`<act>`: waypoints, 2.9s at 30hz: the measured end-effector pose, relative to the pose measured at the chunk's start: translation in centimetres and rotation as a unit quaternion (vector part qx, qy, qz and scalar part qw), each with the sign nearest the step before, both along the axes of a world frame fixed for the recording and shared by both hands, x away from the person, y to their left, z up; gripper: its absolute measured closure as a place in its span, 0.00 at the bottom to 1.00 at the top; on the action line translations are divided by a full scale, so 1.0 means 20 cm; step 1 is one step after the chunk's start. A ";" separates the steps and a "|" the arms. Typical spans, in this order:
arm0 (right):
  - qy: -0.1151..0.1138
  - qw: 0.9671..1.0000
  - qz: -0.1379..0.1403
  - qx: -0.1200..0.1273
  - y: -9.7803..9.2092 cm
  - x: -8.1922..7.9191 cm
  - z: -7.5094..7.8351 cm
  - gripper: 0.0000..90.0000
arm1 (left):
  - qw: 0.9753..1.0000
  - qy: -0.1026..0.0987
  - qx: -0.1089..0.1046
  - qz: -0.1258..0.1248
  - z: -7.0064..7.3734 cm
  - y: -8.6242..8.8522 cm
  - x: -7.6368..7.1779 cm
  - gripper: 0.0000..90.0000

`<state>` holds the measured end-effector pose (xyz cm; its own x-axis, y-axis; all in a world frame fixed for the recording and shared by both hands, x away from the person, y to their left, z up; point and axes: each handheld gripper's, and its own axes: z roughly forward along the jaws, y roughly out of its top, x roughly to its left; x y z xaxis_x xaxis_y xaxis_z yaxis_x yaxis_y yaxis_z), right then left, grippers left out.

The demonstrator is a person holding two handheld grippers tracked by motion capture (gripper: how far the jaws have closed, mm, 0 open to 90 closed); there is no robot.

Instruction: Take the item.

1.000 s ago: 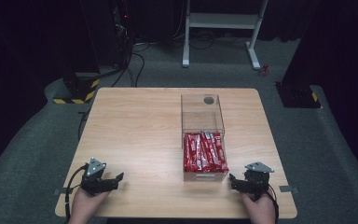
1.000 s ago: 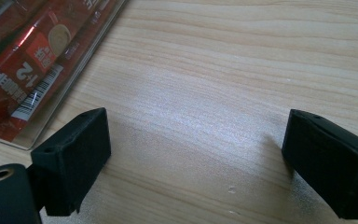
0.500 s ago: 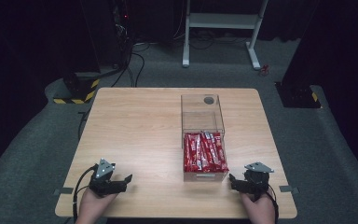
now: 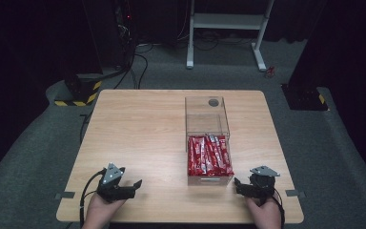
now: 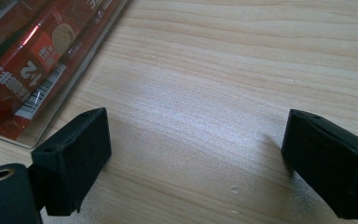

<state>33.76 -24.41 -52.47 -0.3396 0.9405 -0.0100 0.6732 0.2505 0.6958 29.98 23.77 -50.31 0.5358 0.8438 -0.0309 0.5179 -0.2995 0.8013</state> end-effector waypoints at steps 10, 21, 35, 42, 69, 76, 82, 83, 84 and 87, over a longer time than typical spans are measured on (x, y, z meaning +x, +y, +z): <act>-0.001 1.000 0.001 0.000 0.00 0.00 0.00 0.09 | 1.000 -0.007 -0.008 -0.017 0.03 -0.08 -0.01 0.17; -0.001 1.000 0.002 -0.001 0.00 0.00 0.00 0.09 | 0.999 -0.011 -0.017 -0.041 0.08 -0.17 -0.02 0.17; -0.002 1.000 0.006 -0.001 0.00 0.00 0.00 0.09 | 0.998 -0.024 -0.009 -0.063 0.16 -0.27 -0.01 0.18; -0.001 1.000 0.007 0.000 0.00 0.00 0.00 0.09 | 0.997 -0.035 -0.015 -0.070 0.22 -0.32 0.01 0.18; -0.002 1.000 0.012 -0.001 0.00 0.00 0.00 0.09 | 0.993 -0.046 -0.036 -0.101 0.32 -0.49 0.07 0.20; -0.002 1.000 0.013 -0.001 0.00 0.00 0.00 0.09 | 0.992 -0.047 -0.037 -0.108 0.34 -0.54 0.09 0.20; -0.002 1.000 0.014 -0.002 0.00 0.00 0.00 0.09 | 0.992 -0.046 -0.038 -0.115 0.35 -0.59 0.11 0.20; -0.002 1.000 0.014 -0.001 0.00 0.00 0.00 0.09 | 0.991 -0.047 -0.037 -0.116 0.35 -0.59 0.11 0.20; -0.001 1.000 0.014 -0.001 0.00 0.00 0.00 0.09 | 0.991 -0.046 -0.038 -0.116 0.35 -0.60 0.11 0.20; -0.002 1.000 0.014 -0.001 0.00 0.00 0.00 0.09 | 0.991 -0.046 -0.037 -0.118 0.36 -0.61 0.12 0.20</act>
